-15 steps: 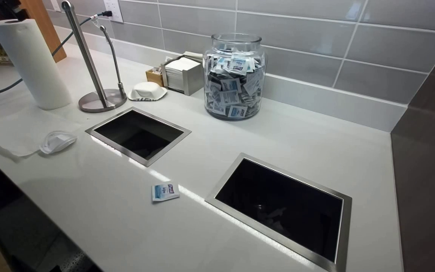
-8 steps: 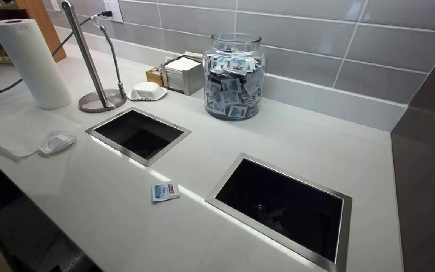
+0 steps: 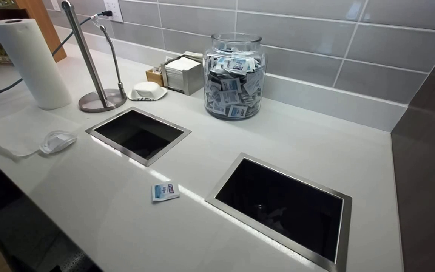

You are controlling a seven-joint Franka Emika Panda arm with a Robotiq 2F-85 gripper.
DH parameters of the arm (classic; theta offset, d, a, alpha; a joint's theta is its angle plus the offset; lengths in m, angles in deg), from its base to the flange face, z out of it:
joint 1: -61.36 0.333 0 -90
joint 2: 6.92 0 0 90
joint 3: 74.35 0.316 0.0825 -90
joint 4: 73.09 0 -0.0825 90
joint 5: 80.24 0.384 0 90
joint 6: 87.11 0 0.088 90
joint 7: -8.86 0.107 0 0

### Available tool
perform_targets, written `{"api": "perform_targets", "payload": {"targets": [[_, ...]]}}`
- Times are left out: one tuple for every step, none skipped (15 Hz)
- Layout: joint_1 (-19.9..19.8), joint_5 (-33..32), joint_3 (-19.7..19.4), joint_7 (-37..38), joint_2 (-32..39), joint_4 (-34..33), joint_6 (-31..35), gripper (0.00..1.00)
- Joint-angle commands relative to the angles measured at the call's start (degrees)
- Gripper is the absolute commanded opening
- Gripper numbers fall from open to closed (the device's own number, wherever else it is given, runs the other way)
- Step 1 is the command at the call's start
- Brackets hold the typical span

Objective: Remove the paper towel roll from the silver stand.

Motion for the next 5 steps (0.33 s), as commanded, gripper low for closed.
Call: {"api": "perform_targets", "payload": {"targets": [[-1.0,0.3,0.3,-0.4,-0.3,-0.4,-0.4,1.0],[-1.0,0.3,0.3,-0.4,-0.3,-0.4,-0.4,1.0],[-0.9,0.3,0.4,-0.4,-0.2,-0.4,-0.3,1.0],[-0.9,0.3,0.4,-0.4,-0.1,-0.4,-0.3,1.0],[-0.9,0.3,0.4,-0.4,0.0,-0.4,-0.3,1.0]]}}
